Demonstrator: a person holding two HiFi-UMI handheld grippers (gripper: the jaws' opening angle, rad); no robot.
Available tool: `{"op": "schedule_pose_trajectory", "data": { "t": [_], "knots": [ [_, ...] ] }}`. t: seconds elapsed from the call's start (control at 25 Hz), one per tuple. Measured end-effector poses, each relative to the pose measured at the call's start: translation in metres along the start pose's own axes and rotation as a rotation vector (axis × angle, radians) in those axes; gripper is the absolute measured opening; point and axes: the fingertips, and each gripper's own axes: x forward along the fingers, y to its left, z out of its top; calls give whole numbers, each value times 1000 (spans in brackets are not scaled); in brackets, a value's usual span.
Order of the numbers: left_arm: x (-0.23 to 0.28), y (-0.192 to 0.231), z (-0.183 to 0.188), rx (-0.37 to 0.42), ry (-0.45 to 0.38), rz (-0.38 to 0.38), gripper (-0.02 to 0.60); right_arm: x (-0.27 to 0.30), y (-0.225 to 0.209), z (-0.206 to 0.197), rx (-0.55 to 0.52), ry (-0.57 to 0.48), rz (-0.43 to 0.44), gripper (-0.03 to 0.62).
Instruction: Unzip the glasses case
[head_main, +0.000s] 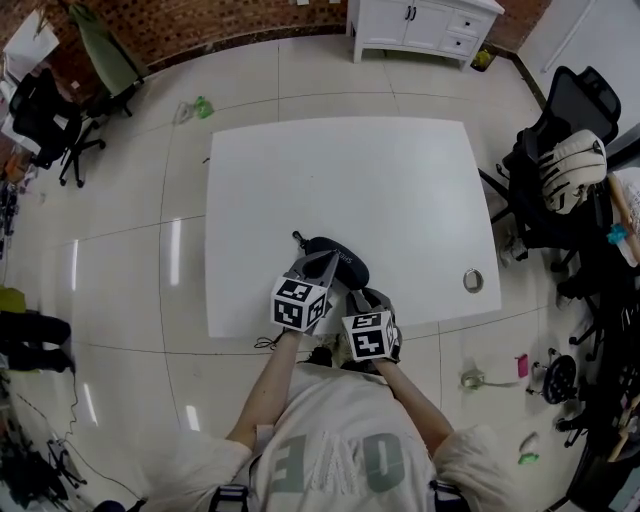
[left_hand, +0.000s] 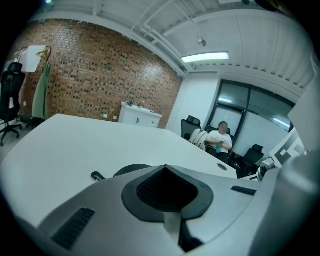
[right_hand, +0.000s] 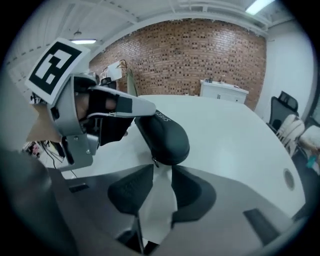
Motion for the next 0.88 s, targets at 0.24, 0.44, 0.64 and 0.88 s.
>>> {"op": "schedule_pose_trajectory", "data": {
  "t": [0.24,0.44,0.64,0.88],
  "knots": [
    [-3,0,-3,-21,1,-23,3,3,6,-6,176,17,20,109],
    [-4,1,-3,-38,3,-56,3,10,8,-2,222,-1,-9,104],
    [-7,3,-4,-39,-2,-88,3,10,11,-2,217,-20,-29,2],
    [-13,-10,0,60,16,-103,3,2,25,-4,152,-21,3,0]
  ]
}}
